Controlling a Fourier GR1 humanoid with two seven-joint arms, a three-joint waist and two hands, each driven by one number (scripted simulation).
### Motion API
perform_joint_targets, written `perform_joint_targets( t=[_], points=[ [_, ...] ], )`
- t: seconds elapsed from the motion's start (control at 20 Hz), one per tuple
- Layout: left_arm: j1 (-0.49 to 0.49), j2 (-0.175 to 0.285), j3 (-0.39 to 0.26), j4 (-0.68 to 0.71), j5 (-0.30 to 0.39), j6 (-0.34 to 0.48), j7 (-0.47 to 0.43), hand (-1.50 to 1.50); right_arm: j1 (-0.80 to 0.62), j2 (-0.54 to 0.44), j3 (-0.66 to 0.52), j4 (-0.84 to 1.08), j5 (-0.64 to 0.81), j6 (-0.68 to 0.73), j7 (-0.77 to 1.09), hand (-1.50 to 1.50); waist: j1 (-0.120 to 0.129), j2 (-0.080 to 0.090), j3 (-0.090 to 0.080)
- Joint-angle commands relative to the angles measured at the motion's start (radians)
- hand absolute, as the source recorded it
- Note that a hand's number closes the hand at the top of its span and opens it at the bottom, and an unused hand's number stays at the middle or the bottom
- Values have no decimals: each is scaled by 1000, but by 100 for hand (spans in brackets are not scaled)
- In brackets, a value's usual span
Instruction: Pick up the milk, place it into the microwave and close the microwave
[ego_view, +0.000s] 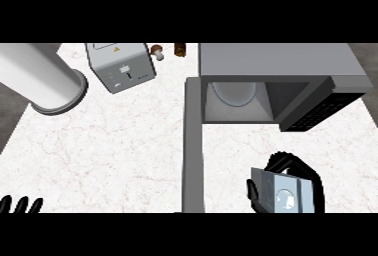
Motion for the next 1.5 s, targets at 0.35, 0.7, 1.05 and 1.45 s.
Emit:
perform_joint_targets(
  t=[0.35, 0.7, 1.05, 1.45],
  points=[
    [-80, 25, 87, 90, 48, -35, 9, -150, -283, 1, 60, 129, 87, -241, 162, 150, 7, 3, 0],
    [-26, 26, 119, 54, 73, -66, 23, -150, -538, 2, 58, 403, 83, -362, 198, 150, 19, 4, 0],
    [-18, 3, 111, 74, 36, -97, -9, -150, -716, 2, -46, 767, -88, -355, 21, 150, 30, 8, 1],
    [-76, 6, 119, 100, 13, -78, 13, -150, -944, -63, -187, 1144, -26, -351, -47, 150, 38, 15, 1]
  ],
)
